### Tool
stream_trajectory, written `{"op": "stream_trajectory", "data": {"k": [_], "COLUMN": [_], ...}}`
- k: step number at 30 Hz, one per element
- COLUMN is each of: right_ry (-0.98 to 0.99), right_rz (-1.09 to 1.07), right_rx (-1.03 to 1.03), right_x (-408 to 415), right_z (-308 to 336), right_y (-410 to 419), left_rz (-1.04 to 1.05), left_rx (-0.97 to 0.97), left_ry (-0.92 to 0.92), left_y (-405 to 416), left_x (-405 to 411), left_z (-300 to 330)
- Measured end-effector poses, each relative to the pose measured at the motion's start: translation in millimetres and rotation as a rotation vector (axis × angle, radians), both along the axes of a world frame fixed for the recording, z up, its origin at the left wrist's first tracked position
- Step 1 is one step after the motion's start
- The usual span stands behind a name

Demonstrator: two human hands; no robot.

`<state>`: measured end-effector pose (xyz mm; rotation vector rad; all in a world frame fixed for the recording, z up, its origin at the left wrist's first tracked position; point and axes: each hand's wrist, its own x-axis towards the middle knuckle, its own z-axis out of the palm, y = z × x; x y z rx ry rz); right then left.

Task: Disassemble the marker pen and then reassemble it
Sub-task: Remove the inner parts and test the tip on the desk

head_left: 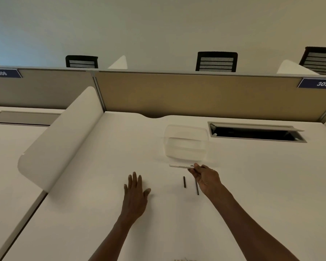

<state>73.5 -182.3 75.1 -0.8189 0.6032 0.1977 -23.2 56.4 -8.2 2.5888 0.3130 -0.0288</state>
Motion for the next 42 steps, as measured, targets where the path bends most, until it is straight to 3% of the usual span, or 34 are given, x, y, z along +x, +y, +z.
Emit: {"op": "stream_trajectory", "data": {"k": [4,7,9,12,16,23,28,42], "right_ry": [-0.074,-0.259,-0.462,-0.724,-0.836,-0.966,-1.056,-1.053], "right_rz": [-0.11,-0.085,-0.011,0.179,0.449,0.627,0.586,0.631], "right_rx": [-0.193,-0.575,-0.845,-1.085,-1.279,-1.372,-1.443,-1.498], "right_x": [1.1,2.1,-1.6,-11.5,-23.3,-32.3,-34.7,-35.5], "right_z": [-5.5,-8.2,-8.2,-12.5,-17.5,-9.9,-8.0,3.5], "right_y": [1.3,6.7,15.1,32.3,50.6,60.0,56.9,58.0], "left_rz": [-0.029,-0.036,-0.033,-0.031,-0.034,-0.027,-0.015,-0.005], "left_rx": [0.128,0.16,0.167,0.172,0.142,0.152,0.144,0.15], "left_ry": [0.063,0.083,0.078,0.077,0.057,0.055,0.041,0.023], "left_y": [10.0,9.0,8.4,7.1,7.1,7.8,7.7,7.3], "left_x": [-3.7,-2.7,-3.4,-4.3,-4.5,-5.6,-5.8,-6.7], "left_z": [-21.5,-23.7,-22.0,-21.0,-19.8,-24.8,-27.6,-29.2]}}
